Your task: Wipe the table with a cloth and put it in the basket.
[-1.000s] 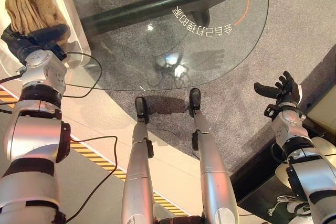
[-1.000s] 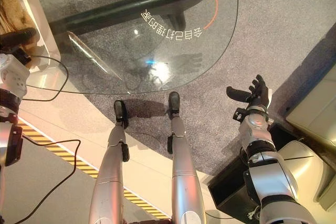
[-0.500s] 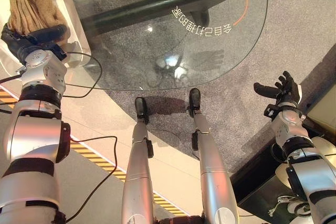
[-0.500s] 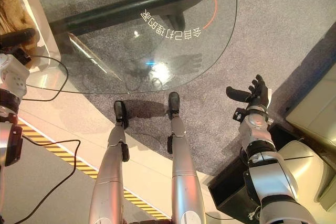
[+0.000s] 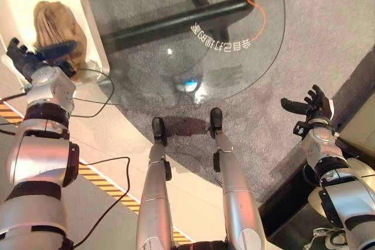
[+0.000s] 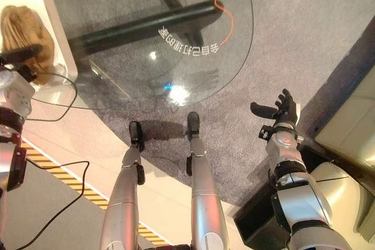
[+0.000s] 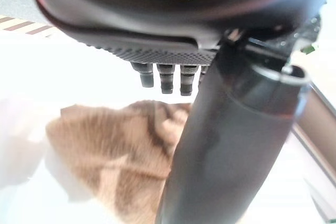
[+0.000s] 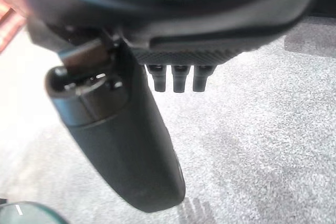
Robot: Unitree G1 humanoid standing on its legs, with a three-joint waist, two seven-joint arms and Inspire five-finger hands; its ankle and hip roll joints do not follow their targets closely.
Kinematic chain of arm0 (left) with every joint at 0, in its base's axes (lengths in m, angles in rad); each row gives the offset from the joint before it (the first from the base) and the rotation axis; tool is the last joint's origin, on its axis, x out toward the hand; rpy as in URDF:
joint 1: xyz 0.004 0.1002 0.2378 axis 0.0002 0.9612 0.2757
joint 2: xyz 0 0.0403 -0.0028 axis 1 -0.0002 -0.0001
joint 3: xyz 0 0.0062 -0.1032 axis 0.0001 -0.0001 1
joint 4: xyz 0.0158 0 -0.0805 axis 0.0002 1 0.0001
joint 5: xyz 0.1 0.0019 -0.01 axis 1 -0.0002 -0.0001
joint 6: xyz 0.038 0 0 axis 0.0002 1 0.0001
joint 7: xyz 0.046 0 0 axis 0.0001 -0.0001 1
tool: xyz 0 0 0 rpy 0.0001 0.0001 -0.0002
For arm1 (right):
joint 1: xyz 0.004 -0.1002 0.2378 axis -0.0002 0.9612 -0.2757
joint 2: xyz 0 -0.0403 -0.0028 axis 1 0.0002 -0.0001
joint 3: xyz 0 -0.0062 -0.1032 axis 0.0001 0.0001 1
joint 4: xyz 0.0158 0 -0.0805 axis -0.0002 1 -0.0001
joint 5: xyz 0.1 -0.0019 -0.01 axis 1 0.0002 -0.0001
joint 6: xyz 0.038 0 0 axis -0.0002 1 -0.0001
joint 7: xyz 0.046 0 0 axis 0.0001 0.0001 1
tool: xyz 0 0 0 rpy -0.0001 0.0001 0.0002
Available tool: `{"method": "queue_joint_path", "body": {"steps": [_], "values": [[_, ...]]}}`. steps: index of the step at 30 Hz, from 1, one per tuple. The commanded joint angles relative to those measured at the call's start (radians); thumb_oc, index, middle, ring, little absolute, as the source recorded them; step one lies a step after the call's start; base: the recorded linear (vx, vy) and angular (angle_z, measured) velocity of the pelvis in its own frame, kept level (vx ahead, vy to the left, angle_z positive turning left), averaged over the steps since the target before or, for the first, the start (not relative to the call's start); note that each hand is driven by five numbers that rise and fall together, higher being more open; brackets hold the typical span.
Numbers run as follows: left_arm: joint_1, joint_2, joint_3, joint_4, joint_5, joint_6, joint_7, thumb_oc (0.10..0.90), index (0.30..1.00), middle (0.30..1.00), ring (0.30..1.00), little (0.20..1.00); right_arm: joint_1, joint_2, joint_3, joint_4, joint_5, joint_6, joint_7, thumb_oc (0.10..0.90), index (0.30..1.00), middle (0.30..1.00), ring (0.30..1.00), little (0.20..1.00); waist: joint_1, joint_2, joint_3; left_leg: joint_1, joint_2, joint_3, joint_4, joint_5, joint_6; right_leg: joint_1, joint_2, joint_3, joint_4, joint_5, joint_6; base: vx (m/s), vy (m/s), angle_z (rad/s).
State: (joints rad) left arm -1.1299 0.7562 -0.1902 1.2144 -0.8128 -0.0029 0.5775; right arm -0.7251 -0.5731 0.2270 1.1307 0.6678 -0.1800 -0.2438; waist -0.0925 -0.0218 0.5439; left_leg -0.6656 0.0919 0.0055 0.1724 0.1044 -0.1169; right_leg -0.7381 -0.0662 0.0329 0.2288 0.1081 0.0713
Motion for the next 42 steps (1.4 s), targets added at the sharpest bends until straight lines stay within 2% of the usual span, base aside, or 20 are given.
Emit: {"method": "queue_joint_path", "body": {"steps": [1, 6, 12, 15, 19, 25, 31, 34, 42], "values": [[0.088, 0.089, 0.065, 0.026, 0.047, -0.075, -0.028, 0.800, 0.900, 0.900, 0.900, 0.900, 0.116, -0.006, -0.019, 0.026, -0.044, 0.013, 0.002, 0.800, 0.900, 0.900, 0.900, 0.900, -0.001, 0.019, -0.076, 0.035, -0.060, 0.034, 0.004, -0.049, 0.031, 0.107, 0.028, -0.054, -0.007, -0.125, 0.002, 0.03, -0.025, -0.01], [0.250, 0.036, 0.113, 0.000, 0.065, -0.127, -0.142, 0.800, 0.900, 0.900, 0.900, 0.900, 0.204, 0.023, -0.026, 0.057, -0.124, 0.068, 0.036, 0.800, 0.900, 0.900, 0.900, 0.900, 0.014, 0.036, -0.143, 0.160, -0.075, 0.041, -0.057, -0.042, 0.029, 0.228, 0.013, -0.063, -0.048, -0.125, 0.005, 0.05, -0.001, 0.02], [0.537, -0.083, 0.175, -0.118, 0.112, -0.163, -0.292, 0.800, 0.900, 0.900, 0.900, 0.900, 0.376, 0.055, -0.091, 0.097, -0.220, 0.114, 0.086, 0.800, 0.900, 0.900, 0.900, 0.900, 0.049, 0.042, -0.242, 0.358, -0.098, 0.037, -0.157, -0.048, 0.051, 0.420, -0.020, -0.079, -0.130, -0.108, 0.026, 0.12, 0.013, 0.04], [0.678, -0.160, 0.179, -0.184, 0.185, -0.152, -0.349, 0.800, 0.900, 0.900, 0.900, 0.900, 0.463, 0.084, -0.117, 0.117, -0.273, 0.119, 0.096, 0.800, 0.900, 0.900, 0.900, 0.900, 0.061, 0.047, -0.299, 0.460, -0.105, 0.028, -0.199, -0.058, 0.063, 0.526, -0.021, -0.085, -0.170, -0.107, 0.032, 0.16, 0.026, 0.10], [0.801, -0.237, 0.168, -0.198, 0.242, -0.124, -0.418, 0.800, 0.900, 0.900, 0.900, 0.900, 0.538, 0.115, -0.138, 0.130, -0.336, 0.130, 0.112, 0.800, 0.900, 0.900, 0.900, 0.900, 0.069, 0.048, -0.359, 0.554, -0.103, 0.016, -0.231, -0.064, 0.069, 0.622, -0.020, -0.096, -0.204, -0.100, 0.036, 0.14, 0.016, 0.09], [0.957, -0.351, 0.176, -0.034, 0.397, -0.078, -0.517, 0.800, 0.900, 0.900, 0.900, 0.900, 0.618, 0.167, -0.151, 0.169, -0.450, 0.168, 0.139, 0.800, 0.900, 0.900, 0.900, 0.900, 0.082, 0.037, -0.459, 0.659, -0.090, 0.008, -0.257, -0.085, 0.067, 0.737, -0.019, -0.119, -0.257, -0.096, 0.037, 0.16, 0.014, 0.07], [1.022, -0.405, 0.153, 0.099, 0.486, -0.061, -0.567, 0.800, 0.900, 0.900, 0.900, 0.900, 0.630, 0.203, -0.140, 0.203, -0.512, 0.203, 0.158, 0.800, 0.900, 0.900, 0.900, 0.900, 0.086, 0.027, -0.491, 0.707, -0.082, 0.012, -0.260, -0.105, 0.066, 0.793, -0.021, -0.133, -0.285, -0.096, 0.040, 0.07, 0.007, 0.02], [1.037, -0.415, 0.139, 0.117, 0.545, -0.039, -0.593, 0.800, 0.900, 0.900, 0.900, 0.900, 0.637, 0.213, -0.133, 0.220, -0.536, 0.211, 0.163, 0.800, 0.900, 0.900, 0.900, 0.900, 0.087, 0.025, -0.497, 0.717, -0.078, 0.013, -0.260, -0.110, 0.065, 0.804, -0.022, -0.138, -0.293, -0.093, 0.041, 0.01, 0.002, 0.01], [1.048, -0.429, 0.106, 0.128, 0.566, -0.021, -0.593, 0.800, 0.900, 0.900, 0.900, 0.900, 0.641, 0.221, -0.117, 0.245, -0.548, 0.223, 0.159, 0.800, 0.900, 0.900, 0.900, 0.900, 0.088, 0.028, -0.495, 0.730, -0.075, 0.010, -0.260, -0.116, 0.067, 0.816, -0.023, -0.143, -0.294, -0.094, 0.041, 0.00, 0.000, 0.00]]}}
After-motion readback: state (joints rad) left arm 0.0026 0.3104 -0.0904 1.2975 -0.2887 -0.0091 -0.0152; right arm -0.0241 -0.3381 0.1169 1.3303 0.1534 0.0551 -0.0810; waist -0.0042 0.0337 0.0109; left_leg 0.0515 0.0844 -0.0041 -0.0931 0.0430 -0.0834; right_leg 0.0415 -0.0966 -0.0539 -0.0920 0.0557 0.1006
